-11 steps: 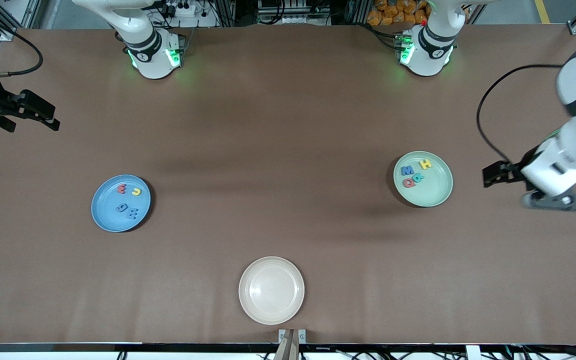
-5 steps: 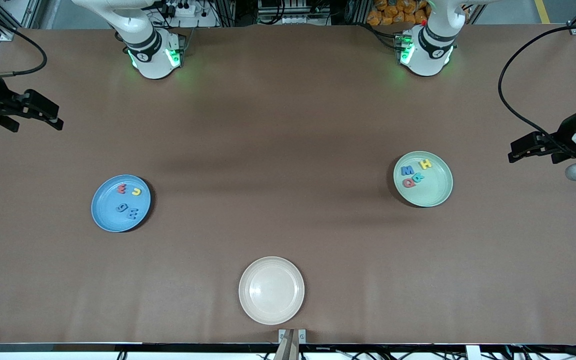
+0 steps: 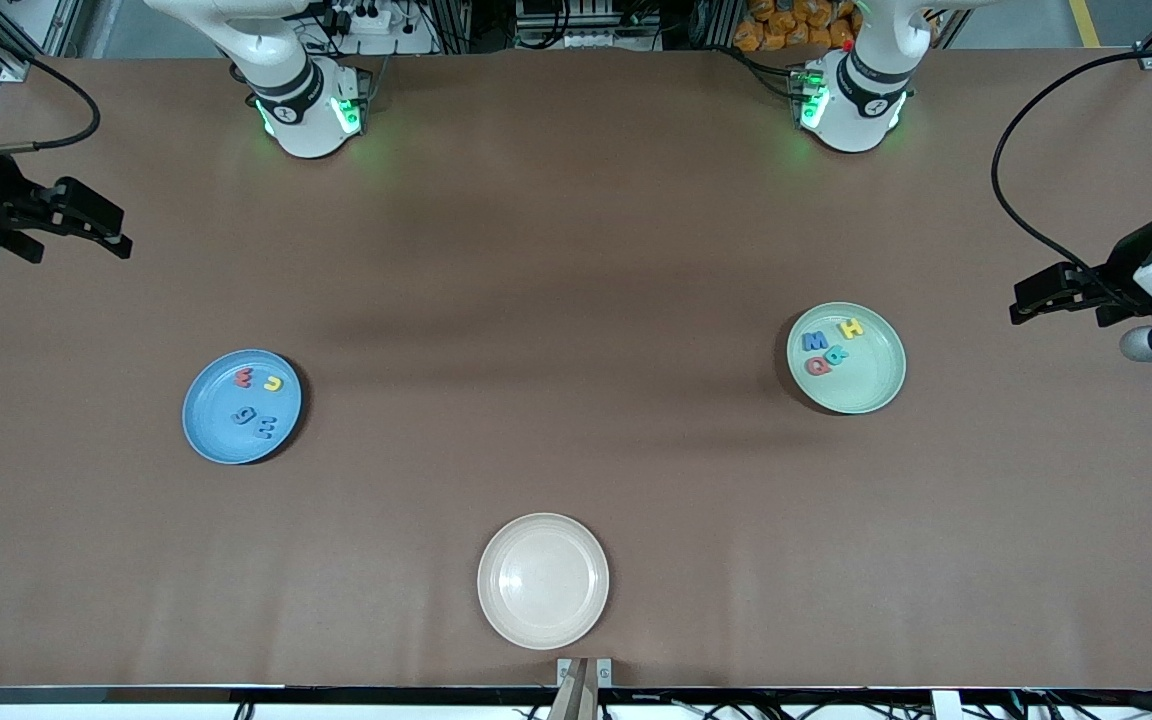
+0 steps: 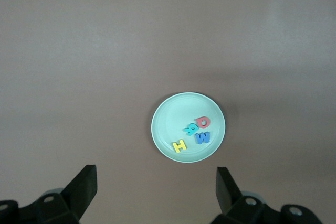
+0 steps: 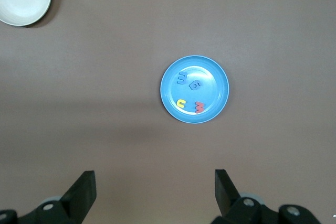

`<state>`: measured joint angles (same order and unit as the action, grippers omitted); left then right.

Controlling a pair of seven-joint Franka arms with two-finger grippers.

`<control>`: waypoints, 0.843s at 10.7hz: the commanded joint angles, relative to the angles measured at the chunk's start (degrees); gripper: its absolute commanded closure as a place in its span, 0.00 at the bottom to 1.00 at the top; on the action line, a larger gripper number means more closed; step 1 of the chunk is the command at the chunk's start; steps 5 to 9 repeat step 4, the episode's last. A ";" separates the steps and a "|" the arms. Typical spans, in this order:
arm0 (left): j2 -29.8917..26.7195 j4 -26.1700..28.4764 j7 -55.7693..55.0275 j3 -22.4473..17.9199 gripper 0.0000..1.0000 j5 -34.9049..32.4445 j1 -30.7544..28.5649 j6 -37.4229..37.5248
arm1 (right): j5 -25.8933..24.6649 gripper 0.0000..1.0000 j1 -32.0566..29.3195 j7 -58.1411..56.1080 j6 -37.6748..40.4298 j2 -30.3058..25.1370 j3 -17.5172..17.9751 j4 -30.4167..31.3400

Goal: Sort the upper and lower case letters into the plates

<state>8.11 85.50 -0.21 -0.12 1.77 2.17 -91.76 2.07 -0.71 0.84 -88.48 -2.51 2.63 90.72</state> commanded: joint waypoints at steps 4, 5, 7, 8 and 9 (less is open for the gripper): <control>0.23 -1.48 -0.05 -0.32 0.00 -2.57 1.69 1.23 | -0.66 0.00 -1.14 -0.05 0.59 -0.48 0.27 0.33; 0.23 -1.48 -0.05 -0.32 0.00 -2.57 1.69 1.23 | -0.66 0.00 -1.14 -0.05 0.59 -0.48 0.27 0.33; 0.23 -1.48 -0.05 -0.32 0.00 -2.57 1.69 1.23 | -0.66 0.00 -1.14 -0.05 0.59 -0.48 0.27 0.33; 0.23 -1.48 -0.05 -0.32 0.00 -2.57 1.69 1.23 | -0.66 0.00 -1.14 -0.05 0.59 -0.48 0.27 0.33; 0.23 -1.48 -0.05 -0.32 0.00 -2.57 1.69 1.23 | -0.66 0.00 -1.14 -0.05 0.59 -0.48 0.27 0.33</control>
